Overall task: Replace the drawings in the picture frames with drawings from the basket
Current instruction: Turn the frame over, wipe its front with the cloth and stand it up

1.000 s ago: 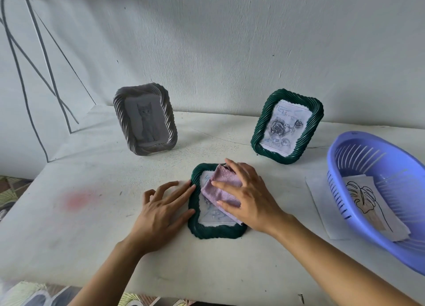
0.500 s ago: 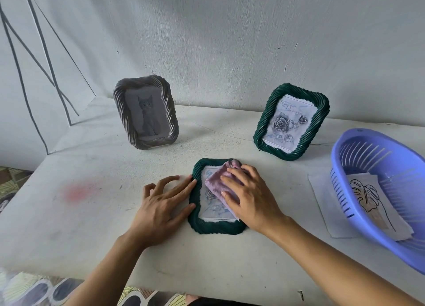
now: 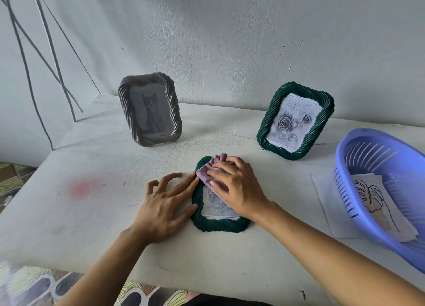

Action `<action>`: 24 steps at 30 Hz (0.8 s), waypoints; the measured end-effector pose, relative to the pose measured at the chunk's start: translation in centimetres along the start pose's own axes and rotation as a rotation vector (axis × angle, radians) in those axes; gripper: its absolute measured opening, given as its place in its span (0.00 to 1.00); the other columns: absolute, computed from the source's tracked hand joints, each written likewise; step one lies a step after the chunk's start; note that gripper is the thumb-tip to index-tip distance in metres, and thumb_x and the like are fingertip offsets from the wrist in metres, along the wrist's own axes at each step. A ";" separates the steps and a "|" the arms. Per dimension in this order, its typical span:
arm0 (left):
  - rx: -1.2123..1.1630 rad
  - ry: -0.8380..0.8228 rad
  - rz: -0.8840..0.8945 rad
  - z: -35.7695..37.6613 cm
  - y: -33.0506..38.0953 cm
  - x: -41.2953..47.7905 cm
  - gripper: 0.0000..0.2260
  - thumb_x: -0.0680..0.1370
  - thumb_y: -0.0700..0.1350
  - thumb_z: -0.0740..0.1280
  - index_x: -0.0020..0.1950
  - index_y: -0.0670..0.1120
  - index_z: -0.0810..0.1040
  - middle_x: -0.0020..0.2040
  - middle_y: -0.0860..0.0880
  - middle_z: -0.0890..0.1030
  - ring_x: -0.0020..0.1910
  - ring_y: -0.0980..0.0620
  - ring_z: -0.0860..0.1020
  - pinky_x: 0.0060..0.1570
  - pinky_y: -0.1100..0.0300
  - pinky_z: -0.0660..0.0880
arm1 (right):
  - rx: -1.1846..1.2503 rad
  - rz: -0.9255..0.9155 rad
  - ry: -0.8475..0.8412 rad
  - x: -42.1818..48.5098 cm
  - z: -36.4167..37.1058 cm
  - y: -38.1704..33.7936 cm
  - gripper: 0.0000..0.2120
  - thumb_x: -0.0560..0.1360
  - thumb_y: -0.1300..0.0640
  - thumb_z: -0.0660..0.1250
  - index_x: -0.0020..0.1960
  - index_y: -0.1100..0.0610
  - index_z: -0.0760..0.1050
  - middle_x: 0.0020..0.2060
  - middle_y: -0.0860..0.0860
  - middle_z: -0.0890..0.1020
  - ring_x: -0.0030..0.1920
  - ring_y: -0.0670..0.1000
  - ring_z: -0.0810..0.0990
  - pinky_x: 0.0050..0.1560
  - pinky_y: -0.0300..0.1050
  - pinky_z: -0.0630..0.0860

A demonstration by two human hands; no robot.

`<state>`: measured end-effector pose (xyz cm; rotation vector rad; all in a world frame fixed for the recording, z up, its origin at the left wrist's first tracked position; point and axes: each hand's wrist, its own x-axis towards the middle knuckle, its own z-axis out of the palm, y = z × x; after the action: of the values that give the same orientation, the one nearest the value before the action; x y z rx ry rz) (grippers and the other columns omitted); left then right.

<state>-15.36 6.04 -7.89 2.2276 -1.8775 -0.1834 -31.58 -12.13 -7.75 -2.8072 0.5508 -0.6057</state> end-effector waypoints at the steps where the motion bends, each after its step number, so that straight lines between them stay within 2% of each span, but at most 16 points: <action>1: 0.002 -0.001 -0.004 0.0 0.0 0.0 0.28 0.82 0.64 0.49 0.81 0.61 0.50 0.80 0.64 0.53 0.76 0.51 0.60 0.63 0.43 0.62 | 0.013 0.001 -0.006 -0.1 0.0 -0.2 0.13 0.78 0.48 0.65 0.59 0.51 0.82 0.58 0.47 0.81 0.58 0.55 0.73 0.55 0.53 0.74; 7: 0.036 -0.023 0.000 0.2 0.0 0.0 0.27 0.83 0.64 0.47 0.81 0.60 0.50 0.81 0.63 0.52 0.77 0.51 0.58 0.64 0.44 0.62 | 0.094 -0.036 -0.026 -2.0 -0.2 -1.7 0.11 0.77 0.52 0.65 0.57 0.48 0.82 0.56 0.41 0.81 0.57 0.51 0.74 0.51 0.55 0.73; 12: 0.051 -0.027 -0.021 0.1 0.1 -0.1 0.27 0.83 0.64 0.48 0.81 0.60 0.51 0.81 0.63 0.53 0.76 0.52 0.60 0.64 0.44 0.62 | 0.181 -0.186 -0.125 -3.9 -1.4 -0.8 0.11 0.78 0.54 0.63 0.54 0.46 0.82 0.57 0.39 0.80 0.61 0.49 0.74 0.54 0.55 0.70; 16: 0.044 -0.037 -0.015 0.1 0.1 -0.1 0.27 0.83 0.64 0.47 0.82 0.60 0.49 0.81 0.63 0.52 0.77 0.53 0.58 0.66 0.43 0.60 | 0.160 -0.251 -0.190 -4.7 -3.1 1.2 0.11 0.76 0.56 0.65 0.54 0.46 0.83 0.56 0.40 0.81 0.63 0.49 0.73 0.56 0.52 0.69; 19: 0.037 -0.039 -0.017 0.1 0.1 -0.1 0.27 0.83 0.65 0.47 0.81 0.60 0.49 0.81 0.64 0.52 0.78 0.53 0.56 0.67 0.43 0.59 | 0.118 -0.218 -0.175 -5.0 -4.0 2.8 0.10 0.74 0.54 0.68 0.53 0.45 0.84 0.54 0.41 0.81 0.61 0.50 0.73 0.54 0.51 0.70; 24: 0.012 -0.037 -0.032 0.1 0.1 0.0 0.27 0.82 0.66 0.48 0.81 0.62 0.51 0.80 0.65 0.53 0.77 0.54 0.56 0.67 0.42 0.59 | 0.011 -0.062 -0.081 -3.3 -3.5 3.4 0.11 0.74 0.53 0.67 0.55 0.49 0.83 0.54 0.45 0.82 0.56 0.53 0.74 0.49 0.54 0.74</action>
<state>-15.49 6.02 -7.94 2.2784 -1.8677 -0.2206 -36.94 -14.39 -6.78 -2.8336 0.4452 -0.5018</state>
